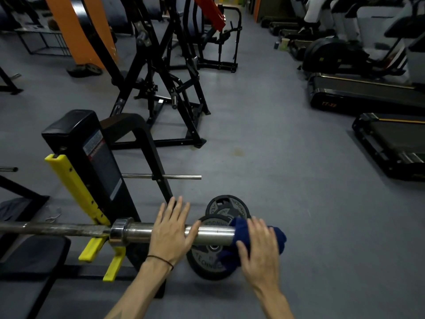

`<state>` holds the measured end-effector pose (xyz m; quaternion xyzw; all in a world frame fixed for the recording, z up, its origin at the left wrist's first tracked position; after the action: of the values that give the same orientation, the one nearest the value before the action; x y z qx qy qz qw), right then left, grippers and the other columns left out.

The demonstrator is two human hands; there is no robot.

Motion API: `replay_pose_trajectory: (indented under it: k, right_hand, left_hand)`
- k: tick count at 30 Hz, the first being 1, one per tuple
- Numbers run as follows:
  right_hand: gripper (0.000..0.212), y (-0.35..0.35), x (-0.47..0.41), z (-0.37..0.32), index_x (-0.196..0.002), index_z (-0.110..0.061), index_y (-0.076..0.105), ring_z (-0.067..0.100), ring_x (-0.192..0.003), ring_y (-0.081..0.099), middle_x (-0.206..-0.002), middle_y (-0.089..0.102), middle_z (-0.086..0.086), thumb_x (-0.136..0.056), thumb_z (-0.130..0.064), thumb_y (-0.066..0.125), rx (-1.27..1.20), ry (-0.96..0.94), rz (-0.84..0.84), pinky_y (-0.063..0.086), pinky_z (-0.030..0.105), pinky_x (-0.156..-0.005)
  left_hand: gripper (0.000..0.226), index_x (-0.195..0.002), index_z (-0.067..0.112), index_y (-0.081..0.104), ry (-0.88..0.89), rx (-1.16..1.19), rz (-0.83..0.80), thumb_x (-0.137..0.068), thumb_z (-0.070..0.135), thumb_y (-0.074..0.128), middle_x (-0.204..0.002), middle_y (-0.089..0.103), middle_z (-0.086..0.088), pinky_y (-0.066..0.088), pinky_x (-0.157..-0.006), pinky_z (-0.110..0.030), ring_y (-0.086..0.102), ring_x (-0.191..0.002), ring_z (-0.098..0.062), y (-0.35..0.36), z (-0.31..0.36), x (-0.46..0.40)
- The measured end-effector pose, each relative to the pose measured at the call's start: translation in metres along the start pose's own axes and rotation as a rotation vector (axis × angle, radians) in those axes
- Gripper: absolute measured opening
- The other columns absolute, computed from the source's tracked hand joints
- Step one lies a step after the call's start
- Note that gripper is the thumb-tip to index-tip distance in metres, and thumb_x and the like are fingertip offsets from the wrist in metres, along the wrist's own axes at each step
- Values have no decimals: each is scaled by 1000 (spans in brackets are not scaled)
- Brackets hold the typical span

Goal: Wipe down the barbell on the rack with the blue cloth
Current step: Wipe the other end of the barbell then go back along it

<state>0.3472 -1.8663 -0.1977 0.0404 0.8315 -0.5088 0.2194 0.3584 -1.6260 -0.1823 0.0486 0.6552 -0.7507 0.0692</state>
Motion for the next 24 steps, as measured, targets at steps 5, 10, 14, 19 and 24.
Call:
replay_pose_trajectory:
  k: [5,10,14,19,24]
  right_hand:
    - [76,17,3,-32,-155,-3,35,26,-156,18,-166,29,11,-105,-59,26,-42,174,24,5,46,-128]
    - [69,36,12,-79,-161,-11,25,20,-157,16,-170,19,3,-107,-54,33,-39,-147,-135,10,43,-127]
    - [66,-3,10,-6,-159,-9,31,22,-156,21,-169,24,1,-107,-50,32,-22,-33,-16,15,48,-125]
    - [76,22,9,-58,-159,-4,28,25,-157,14,-169,23,8,-106,-59,27,-113,154,23,6,45,-127]
    - [69,30,8,-64,-160,-11,27,17,-157,17,-168,25,3,-108,-55,33,11,-161,-140,12,40,-127]
  left_hand:
    - [81,-138,11,60,-43,-25,-50,-102,65,11,-145,55,-11,19,-119,-45,45,-141,-30,8,1,-2]
    - [85,-146,14,51,-52,11,-69,-99,69,5,-155,44,-11,25,-122,-46,38,-146,-27,7,-1,-13]
    - [78,-138,12,59,-17,22,-25,-102,64,15,-149,50,-14,22,-120,-47,45,-141,-31,2,4,1]
    - [83,-137,14,61,-28,-24,-81,-101,65,7,-147,53,-10,23,-119,-48,45,-141,-30,11,4,-5]
    - [89,-157,19,28,-88,8,-100,-94,71,-8,-165,20,-8,9,-126,-46,13,-154,-25,10,-5,-24]
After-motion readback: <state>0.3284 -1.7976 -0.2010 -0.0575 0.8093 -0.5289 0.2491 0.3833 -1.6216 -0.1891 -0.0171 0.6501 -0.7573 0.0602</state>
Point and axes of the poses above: each hand's wrist, its own x-axis away from the middle knuckle, its own y-axis out of the palm, z = x × y, the point moved 10 cm from there along -x, towards the middle knuckle
